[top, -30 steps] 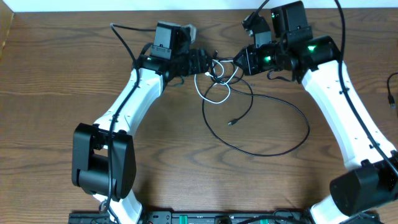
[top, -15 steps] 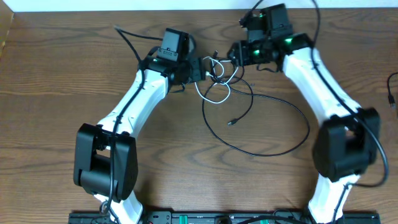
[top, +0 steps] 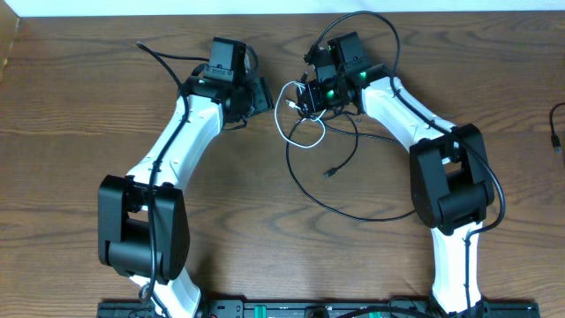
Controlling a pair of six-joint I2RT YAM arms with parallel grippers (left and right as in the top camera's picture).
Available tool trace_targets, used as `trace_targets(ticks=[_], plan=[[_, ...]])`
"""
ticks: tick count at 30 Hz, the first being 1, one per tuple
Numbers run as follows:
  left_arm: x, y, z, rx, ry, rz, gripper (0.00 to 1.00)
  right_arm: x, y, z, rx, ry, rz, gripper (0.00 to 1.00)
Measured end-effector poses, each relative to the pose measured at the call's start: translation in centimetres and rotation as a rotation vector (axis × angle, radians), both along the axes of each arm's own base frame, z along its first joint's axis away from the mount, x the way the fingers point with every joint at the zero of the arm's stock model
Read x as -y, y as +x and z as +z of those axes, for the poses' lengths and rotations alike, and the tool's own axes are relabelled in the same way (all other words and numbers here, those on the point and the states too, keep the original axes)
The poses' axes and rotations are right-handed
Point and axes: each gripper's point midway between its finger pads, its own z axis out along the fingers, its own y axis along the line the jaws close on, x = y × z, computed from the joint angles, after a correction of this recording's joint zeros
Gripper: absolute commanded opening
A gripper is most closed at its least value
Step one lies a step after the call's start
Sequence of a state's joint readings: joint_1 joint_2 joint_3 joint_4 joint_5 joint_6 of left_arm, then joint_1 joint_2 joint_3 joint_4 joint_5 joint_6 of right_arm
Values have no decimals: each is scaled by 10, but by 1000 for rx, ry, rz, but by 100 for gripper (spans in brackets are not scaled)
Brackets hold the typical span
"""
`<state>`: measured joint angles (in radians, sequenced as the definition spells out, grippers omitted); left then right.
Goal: Untangle cables
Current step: 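Lower both grippers onto the white cable loops at center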
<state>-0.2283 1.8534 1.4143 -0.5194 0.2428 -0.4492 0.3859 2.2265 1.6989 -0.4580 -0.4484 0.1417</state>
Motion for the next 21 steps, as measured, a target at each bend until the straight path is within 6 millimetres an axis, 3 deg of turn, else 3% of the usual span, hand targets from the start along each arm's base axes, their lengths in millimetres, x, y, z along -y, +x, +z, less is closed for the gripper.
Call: trace_targets(ticks=[3,6,9,18,21], plan=[[-1,0,1,-4,-16,0,61,5,3,0,-4,-2,-20,20],[-1,0,1,-5,-19,-1,61,10,4,-2,-9,-15,-33,44],[-1,-3,-1,-21,-18,-3,61,13,6,-4,5,-40,-38,61],[-2,-13,-6,-66,-15,-6,61,19,10,-5,25,-84,-66,64],[1,-14,-6,-66,-14,-13,61,20,11,9,47,-75,-71,65]])
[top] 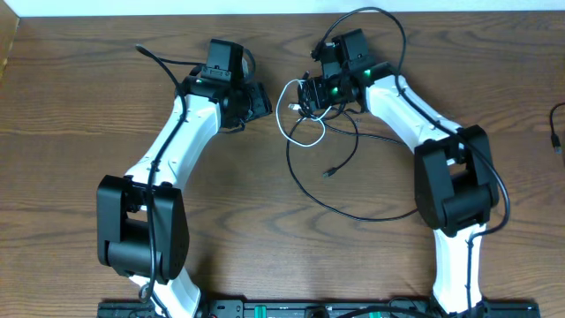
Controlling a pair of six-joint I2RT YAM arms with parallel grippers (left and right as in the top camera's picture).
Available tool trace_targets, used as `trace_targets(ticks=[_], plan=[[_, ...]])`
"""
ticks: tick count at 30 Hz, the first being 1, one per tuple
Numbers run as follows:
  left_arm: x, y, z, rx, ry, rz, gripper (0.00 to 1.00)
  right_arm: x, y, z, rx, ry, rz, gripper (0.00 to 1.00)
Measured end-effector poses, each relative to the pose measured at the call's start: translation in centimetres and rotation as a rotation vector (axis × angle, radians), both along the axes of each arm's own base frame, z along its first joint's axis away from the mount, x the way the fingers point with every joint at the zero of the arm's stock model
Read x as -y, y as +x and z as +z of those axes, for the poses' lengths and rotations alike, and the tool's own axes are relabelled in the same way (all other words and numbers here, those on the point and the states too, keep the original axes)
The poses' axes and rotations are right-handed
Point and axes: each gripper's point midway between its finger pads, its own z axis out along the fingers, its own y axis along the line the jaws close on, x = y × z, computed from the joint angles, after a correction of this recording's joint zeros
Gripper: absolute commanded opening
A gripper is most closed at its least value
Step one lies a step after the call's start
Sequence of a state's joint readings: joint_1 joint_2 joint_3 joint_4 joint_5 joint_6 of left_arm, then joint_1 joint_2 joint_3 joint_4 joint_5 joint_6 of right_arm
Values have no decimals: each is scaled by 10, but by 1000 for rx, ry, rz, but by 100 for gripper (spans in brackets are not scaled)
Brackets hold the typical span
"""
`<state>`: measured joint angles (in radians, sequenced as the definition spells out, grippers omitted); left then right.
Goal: Untangle cables
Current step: 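Lower both grippers onto the white cable loops at center, then grasp the white cable loops with both grippers close together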
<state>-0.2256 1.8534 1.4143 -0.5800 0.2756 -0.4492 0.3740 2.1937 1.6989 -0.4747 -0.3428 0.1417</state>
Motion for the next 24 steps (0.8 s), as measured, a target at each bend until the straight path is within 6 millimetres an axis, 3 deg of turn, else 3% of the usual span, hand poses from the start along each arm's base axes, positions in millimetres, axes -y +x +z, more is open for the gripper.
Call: trace_targets(ticks=[5,9,13,15,21,24], plan=[[13,-4,0,3,-1,-30,61,5,5,25,57,-9,-23,71],[20,-5,1,9,-5,-45,61,8,9,17,69,-41,-35,68],[20,-4,1,10,-6,-45,61,1,7,-4,57,-65,-3,48],[20,-4,1,10,-6,-45,62,-4,4,-17,44,-73,25,43],[20,-4,1,10,-6,-45,61,-9,6,-26,62,-87,42,25],[20,-4,1,9,-7,-41,62,-7,9,-32,64,-98,39,3]])
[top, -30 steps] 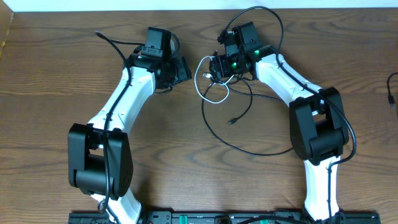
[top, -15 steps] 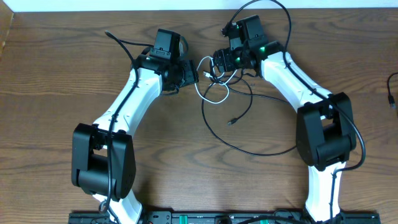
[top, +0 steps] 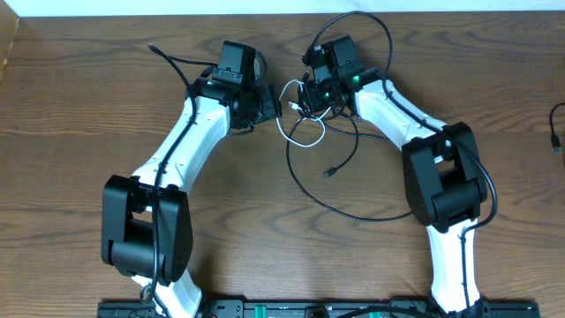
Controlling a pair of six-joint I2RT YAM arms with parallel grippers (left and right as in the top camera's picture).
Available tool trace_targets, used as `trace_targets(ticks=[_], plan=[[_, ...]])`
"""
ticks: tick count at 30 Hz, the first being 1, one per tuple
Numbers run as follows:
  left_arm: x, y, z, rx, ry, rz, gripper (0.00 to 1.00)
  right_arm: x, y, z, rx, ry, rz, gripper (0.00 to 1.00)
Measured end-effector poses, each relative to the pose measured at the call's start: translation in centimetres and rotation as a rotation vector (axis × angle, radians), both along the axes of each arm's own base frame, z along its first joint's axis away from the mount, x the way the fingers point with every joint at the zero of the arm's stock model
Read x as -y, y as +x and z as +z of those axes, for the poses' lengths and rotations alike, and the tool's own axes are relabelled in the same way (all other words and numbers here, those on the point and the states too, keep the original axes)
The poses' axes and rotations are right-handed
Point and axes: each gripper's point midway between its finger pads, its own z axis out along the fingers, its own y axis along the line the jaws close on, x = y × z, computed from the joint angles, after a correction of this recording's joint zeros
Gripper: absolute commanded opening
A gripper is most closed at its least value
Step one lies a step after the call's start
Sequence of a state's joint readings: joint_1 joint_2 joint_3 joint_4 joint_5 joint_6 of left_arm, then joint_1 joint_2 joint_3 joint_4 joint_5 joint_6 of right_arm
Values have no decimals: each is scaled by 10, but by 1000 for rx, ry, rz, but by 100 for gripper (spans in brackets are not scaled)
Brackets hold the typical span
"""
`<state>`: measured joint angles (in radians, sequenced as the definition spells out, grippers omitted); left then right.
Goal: Untangle cables
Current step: 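Grasp the white cable loops with both grippers close together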
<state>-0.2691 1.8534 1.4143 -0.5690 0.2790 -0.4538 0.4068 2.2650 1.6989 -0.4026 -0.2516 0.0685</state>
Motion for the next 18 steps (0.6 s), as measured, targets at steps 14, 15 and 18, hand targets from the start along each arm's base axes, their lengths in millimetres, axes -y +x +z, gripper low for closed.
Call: trace_targets(ticks=[14,15,18], plan=[[50,17,39,148,-261,-177,62,12,-17,122,64,184,41,1],[56,19,44,164,-290,-198,62,15,-21,154,111,209,39,1],[65,14,51,164,-349,-240,62,23,-41,227,200,272,32,1]])
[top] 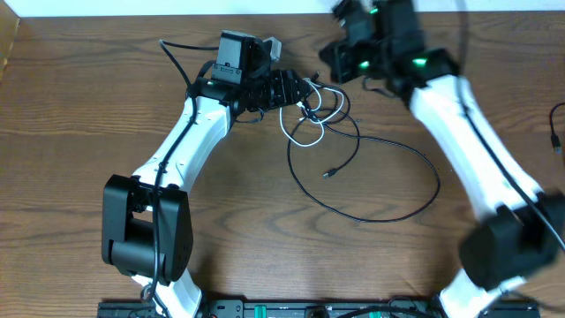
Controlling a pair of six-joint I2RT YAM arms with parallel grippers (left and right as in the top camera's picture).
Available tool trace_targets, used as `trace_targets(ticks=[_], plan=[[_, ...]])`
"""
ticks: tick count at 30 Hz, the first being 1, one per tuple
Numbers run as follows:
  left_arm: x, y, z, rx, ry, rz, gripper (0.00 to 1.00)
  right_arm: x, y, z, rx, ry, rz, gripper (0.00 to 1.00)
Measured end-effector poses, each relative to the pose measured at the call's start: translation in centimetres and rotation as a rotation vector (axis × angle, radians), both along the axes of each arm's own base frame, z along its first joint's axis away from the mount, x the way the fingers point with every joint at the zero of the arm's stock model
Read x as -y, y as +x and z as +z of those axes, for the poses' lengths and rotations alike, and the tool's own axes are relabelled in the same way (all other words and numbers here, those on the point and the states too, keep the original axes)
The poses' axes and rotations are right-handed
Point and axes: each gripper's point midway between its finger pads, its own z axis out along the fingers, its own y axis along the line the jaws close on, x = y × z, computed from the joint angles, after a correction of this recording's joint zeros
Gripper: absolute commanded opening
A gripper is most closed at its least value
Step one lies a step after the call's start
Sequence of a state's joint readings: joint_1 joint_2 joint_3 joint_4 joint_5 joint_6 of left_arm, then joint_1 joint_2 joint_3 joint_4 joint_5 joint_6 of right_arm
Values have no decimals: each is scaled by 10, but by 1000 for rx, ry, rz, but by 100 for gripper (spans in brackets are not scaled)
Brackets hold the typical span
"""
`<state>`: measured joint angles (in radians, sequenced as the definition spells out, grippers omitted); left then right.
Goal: Untangle cables
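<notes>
The tangle of a white cable and a thin black cable lies at the table's far middle. A white loop hangs off its near side. The black cable sweeps from there in a wide loop to the right, and its small plug lies inside that loop. My left gripper has its dark fingers in the left side of the knot; their state does not show. My right gripper is raised and blurred at the top, up and to the right of the knot, with its jaws unclear.
Another black cable end lies at the table's right edge. The white wall strip runs along the far edge. The arm bases and a dark rail take up the near edge.
My left gripper moved right from beside the white cable into the knot. My right arm left the knot's right side and rose toward the far edge. The wide black loop now shows whole.
At first my right gripper was at the knot's right side and my left gripper stood well off to the left. The left then closed in to the white cable's edge. Now the left is in the knot and the right is raised away.
</notes>
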<state>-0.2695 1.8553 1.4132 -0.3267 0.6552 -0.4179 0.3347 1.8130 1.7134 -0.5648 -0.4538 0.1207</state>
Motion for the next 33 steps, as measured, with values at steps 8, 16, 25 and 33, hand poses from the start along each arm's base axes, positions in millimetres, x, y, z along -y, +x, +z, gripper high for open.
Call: trace_targets(ticks=[8,16,25,33], plan=[[0,-5,-3,-30,0,-6,62,15,-14,-17,-118,-56,-68,6],[-34,-3,-24,-125,97,142,61,22,19,-107,-257,-22,9,50],[-71,11,-27,-162,93,267,61,16,34,-203,-374,214,207,54],[-75,8,-29,-180,99,277,61,-45,16,-198,-339,395,423,41]])
